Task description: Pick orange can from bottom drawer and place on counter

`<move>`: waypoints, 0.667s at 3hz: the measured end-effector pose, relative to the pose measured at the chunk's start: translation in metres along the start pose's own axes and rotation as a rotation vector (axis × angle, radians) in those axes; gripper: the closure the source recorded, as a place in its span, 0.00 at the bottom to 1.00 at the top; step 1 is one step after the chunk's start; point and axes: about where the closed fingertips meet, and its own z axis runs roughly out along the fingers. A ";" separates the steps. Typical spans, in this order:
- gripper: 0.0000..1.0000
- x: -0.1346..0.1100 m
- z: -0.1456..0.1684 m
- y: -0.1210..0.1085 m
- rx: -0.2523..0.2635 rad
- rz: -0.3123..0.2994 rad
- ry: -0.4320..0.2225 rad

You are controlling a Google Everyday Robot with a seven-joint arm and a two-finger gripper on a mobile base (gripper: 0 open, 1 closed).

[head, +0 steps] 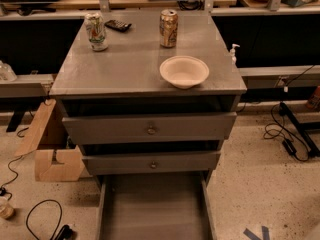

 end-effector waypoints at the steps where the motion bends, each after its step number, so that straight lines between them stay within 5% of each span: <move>1: 0.00 0.001 0.001 0.001 -0.001 -0.004 0.003; 2: 0.00 0.006 0.009 0.011 -0.024 -0.088 0.031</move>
Offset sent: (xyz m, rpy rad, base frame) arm 0.0349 0.0161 -0.0107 -0.2455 0.0347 -0.0112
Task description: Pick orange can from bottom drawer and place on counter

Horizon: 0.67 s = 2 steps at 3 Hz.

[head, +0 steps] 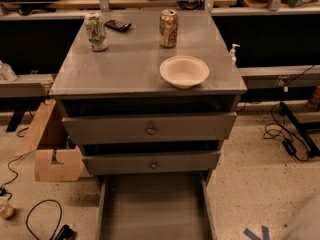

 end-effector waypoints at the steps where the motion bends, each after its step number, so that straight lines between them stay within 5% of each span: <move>1: 0.00 0.015 0.001 -0.020 0.014 -0.115 0.084; 2: 0.00 0.023 -0.014 -0.057 0.056 -0.184 0.170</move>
Offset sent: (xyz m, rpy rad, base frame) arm -0.0018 -0.1214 -0.0187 -0.2684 0.2032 -0.2447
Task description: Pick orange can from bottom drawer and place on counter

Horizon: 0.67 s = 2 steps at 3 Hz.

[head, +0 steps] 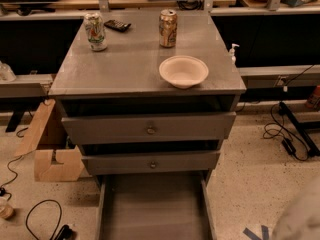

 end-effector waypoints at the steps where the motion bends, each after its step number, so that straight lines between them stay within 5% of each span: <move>1: 0.00 0.010 -0.017 -0.037 0.056 -0.044 0.063; 2: 0.00 0.021 -0.043 -0.062 0.086 -0.052 0.130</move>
Offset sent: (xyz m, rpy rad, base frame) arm -0.0607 -0.0870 -0.0193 -0.0558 0.1471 -0.1889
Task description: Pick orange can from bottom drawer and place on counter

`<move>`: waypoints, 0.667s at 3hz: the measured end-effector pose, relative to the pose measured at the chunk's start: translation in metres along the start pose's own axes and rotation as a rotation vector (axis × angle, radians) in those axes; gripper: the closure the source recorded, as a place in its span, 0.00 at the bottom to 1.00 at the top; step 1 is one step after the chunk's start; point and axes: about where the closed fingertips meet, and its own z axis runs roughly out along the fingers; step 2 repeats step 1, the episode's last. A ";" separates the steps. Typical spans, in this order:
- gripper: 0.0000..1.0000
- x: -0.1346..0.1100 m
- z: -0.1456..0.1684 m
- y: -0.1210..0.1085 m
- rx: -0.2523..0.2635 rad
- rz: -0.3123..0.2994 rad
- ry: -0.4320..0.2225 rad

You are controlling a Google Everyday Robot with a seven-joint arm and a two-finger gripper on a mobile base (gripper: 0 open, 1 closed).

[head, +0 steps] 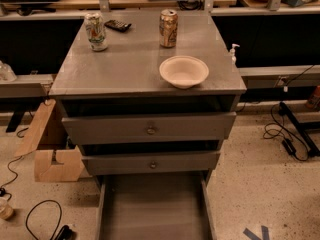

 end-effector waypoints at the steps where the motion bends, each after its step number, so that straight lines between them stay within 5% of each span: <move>1: 0.00 0.008 -0.016 -0.005 -0.005 0.008 0.028; 2: 0.00 0.008 -0.016 -0.005 -0.005 0.008 0.028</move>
Offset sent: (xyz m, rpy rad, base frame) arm 0.0000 0.0000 0.0000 0.0000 0.0000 0.0000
